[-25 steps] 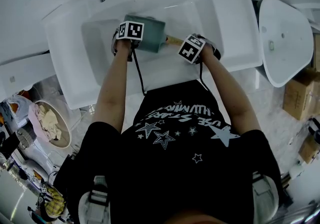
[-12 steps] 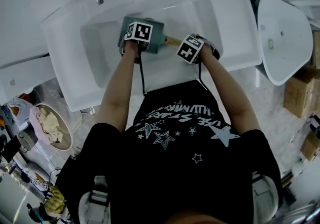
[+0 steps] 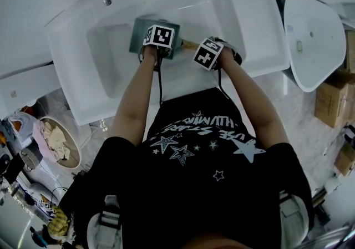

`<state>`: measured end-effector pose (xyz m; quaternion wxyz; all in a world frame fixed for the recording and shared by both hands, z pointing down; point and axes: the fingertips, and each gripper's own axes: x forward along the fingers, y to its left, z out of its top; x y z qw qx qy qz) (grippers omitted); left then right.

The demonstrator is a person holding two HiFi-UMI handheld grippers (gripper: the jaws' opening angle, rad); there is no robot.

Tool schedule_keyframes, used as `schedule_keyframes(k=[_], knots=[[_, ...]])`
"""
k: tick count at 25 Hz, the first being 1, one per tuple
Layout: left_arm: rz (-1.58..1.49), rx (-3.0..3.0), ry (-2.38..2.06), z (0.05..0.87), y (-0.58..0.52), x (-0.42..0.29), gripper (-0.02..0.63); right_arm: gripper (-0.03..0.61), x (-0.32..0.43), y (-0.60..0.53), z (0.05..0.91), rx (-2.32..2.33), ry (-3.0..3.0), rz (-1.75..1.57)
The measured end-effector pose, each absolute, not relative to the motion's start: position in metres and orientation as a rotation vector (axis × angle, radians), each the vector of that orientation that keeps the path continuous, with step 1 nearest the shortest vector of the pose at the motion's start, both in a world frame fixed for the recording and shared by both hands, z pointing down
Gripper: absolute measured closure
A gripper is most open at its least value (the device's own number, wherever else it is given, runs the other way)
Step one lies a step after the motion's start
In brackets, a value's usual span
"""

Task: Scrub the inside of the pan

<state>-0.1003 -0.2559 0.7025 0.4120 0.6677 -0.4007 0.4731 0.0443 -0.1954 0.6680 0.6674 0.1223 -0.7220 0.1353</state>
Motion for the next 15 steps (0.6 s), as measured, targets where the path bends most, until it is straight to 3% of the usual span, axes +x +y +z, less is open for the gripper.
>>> schedule_keyframes(k=[15], knots=[[1.092, 1.719, -0.959, 0.704, -0.252, -0.088, 0.563, 0.457, 0.045, -0.193, 0.669, 0.271, -1.622, 0.303]])
